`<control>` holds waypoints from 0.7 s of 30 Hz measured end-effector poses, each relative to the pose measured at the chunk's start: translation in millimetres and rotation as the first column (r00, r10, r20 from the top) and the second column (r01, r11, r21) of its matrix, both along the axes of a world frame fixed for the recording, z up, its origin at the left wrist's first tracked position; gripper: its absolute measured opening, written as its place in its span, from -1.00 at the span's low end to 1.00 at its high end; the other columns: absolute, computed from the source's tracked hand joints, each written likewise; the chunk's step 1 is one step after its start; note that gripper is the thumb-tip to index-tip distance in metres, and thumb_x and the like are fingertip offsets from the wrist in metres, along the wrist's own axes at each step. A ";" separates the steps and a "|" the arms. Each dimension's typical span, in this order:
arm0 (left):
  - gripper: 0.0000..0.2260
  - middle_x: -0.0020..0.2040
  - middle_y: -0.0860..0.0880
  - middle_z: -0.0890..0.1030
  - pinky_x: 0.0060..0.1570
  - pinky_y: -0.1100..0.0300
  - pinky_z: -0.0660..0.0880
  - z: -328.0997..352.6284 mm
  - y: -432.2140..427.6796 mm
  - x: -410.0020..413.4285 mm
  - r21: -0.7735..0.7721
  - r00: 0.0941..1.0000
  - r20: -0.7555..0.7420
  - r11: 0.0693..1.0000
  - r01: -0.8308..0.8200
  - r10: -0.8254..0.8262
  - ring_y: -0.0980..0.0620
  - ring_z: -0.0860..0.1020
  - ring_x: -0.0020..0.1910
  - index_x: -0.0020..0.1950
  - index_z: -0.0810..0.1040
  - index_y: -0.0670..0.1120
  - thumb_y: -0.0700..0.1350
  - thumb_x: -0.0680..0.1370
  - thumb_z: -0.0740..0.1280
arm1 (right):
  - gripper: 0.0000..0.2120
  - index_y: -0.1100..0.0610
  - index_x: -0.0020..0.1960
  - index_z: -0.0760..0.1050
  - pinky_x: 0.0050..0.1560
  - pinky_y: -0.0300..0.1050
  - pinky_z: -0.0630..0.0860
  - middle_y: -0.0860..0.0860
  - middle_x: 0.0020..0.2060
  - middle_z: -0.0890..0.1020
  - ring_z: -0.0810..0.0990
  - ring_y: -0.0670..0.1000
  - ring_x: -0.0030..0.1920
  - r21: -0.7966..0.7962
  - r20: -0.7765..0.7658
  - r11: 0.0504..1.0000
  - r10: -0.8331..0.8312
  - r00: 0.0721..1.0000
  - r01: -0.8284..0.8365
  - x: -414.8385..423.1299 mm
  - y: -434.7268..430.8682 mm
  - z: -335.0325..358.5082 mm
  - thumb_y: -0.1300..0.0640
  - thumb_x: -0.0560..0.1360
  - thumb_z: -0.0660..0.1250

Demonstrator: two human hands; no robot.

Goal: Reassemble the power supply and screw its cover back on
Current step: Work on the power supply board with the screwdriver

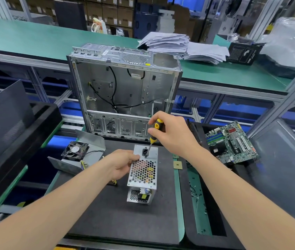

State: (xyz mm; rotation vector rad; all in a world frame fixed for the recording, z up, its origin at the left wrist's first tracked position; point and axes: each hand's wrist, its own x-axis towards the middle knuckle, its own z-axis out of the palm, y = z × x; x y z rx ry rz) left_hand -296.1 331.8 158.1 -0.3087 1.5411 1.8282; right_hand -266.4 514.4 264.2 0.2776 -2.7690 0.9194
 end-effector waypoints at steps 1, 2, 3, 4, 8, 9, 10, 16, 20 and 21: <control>-0.77 0.23 -0.29 0.66 0.41 -0.20 0.45 -0.3 0.6 -0.1 -0.005 1.000 0.000 1.000 -0.004 0.004 -0.24 0.58 0.32 0.28 0.60 -0.33 -0.37 0.66 0.27 | -0.87 -0.02 0.12 0.56 -0.04 -0.11 0.61 -0.09 -0.14 0.65 0.65 -0.06 -0.08 0.003 0.002 1.000 0.003 1.000 -0.003 -0.2 -0.8 0.2 0.03 0.60 0.43; -0.77 0.23 -0.29 0.66 0.41 -0.20 0.45 -0.7 1.2 -0.5 -0.011 1.000 0.001 1.000 -0.008 0.008 -0.23 0.58 0.31 0.28 0.60 -0.32 -0.36 0.66 0.27 | -0.87 -0.02 0.12 0.56 -0.04 -0.11 0.60 -0.09 -0.14 0.65 0.64 -0.06 -0.08 0.007 0.005 1.000 0.006 1.000 -0.006 -0.3 -1.5 0.3 0.03 0.60 0.43; -0.78 0.23 -0.29 0.66 0.41 -0.19 0.46 -0.8 1.5 -0.8 -0.016 1.000 0.002 1.000 -0.010 0.010 -0.22 0.60 0.27 0.27 0.61 -0.32 -0.36 0.66 0.28 | -0.87 -0.02 0.12 0.55 -0.04 -0.11 0.59 -0.09 -0.14 0.65 0.64 -0.05 -0.08 0.014 0.007 1.000 0.008 1.000 -0.009 -0.5 -2.3 0.2 0.03 0.60 0.43; -0.78 0.23 -0.29 0.66 0.40 -0.19 0.47 -0.9 1.7 -1.1 -0.019 1.000 0.002 1.000 -0.011 0.011 -0.20 0.61 0.23 0.27 0.61 -0.32 -0.36 0.65 0.28 | -0.87 -0.02 0.12 0.55 -0.04 -0.11 0.58 -0.09 -0.13 0.65 0.64 -0.04 -0.07 0.020 0.009 1.000 0.011 1.000 -0.011 -0.5 -3.0 0.2 0.03 0.60 0.43; -0.77 0.24 -0.29 0.65 0.44 -0.14 0.44 -2.3 2.2 -1.8 -0.030 1.000 0.004 0.999 -0.025 0.025 -0.16 0.60 0.22 0.28 0.60 -0.32 -0.37 0.64 0.30 | -0.86 0.00 0.14 0.55 -0.04 -0.11 0.55 -0.07 -0.10 0.64 0.61 -0.04 -0.06 0.029 0.007 0.999 0.031 0.999 -0.031 -0.2 -5.6 1.3 0.04 0.60 0.43; -0.77 0.26 -0.29 0.64 0.46 -0.13 0.42 -3.6 2.4 -2.4 -0.035 1.000 0.003 0.999 -0.030 0.030 -0.16 0.59 0.27 0.29 0.59 -0.32 -0.36 0.63 0.31 | -0.86 -0.01 0.15 0.55 -0.03 -0.10 0.55 -0.07 -0.09 0.65 0.60 -0.04 -0.05 0.034 0.013 0.998 0.056 0.998 -0.057 -0.1 -6.1 2.2 0.05 0.60 0.43; -0.75 0.29 -0.30 0.62 0.48 -0.13 0.39 -4.8 2.5 -3.1 -0.043 0.999 0.000 0.998 -0.037 0.037 -0.18 0.55 0.34 0.30 0.58 -0.33 -0.36 0.63 0.32 | -0.85 -0.02 0.16 0.55 -0.01 -0.06 0.57 -0.07 -0.08 0.65 0.61 -0.03 -0.04 0.039 0.029 0.995 0.093 0.995 -0.094 -0.1 -6.0 3.5 0.07 0.61 0.43; -0.70 0.32 -0.35 0.55 0.38 -0.07 0.48 -6.0 5.7 -5.1 -0.059 0.995 -0.001 0.993 -0.099 0.099 -0.21 0.55 0.31 0.30 0.53 -0.39 -0.39 0.57 0.37 | -0.74 -0.06 0.18 0.55 0.07 0.02 0.61 -0.12 -0.04 0.66 0.65 -0.07 -0.01 0.103 0.187 0.942 0.296 0.937 -0.318 -4.5 -3.6 17.8 0.28 0.63 0.36; -0.74 0.14 -0.31 0.66 0.24 -0.07 0.57 -4.6 9.1 -2.0 -0.030 0.997 0.002 0.996 -0.081 0.081 -0.18 0.61 0.06 0.24 0.59 -0.38 -0.40 0.55 0.39 | -0.69 -0.07 0.16 0.57 0.04 -0.06 0.62 -0.15 -0.03 0.67 0.66 -0.09 -0.01 0.131 0.251 0.918 0.335 0.908 -0.375 -7.8 0.5 23.1 0.34 0.63 0.32; -0.75 0.10 -0.29 0.67 0.18 -0.07 0.59 -4.3 9.7 -1.5 -0.028 0.997 0.002 0.997 -0.077 0.077 -0.18 0.62 0.02 0.24 0.60 -0.38 -0.40 0.56 0.39 | -0.71 -0.06 0.14 0.57 0.03 -0.08 0.62 -0.15 -0.04 0.67 0.66 -0.09 -0.02 0.132 0.243 0.921 0.329 0.912 -0.367 -8.3 0.5 22.5 0.32 0.62 0.33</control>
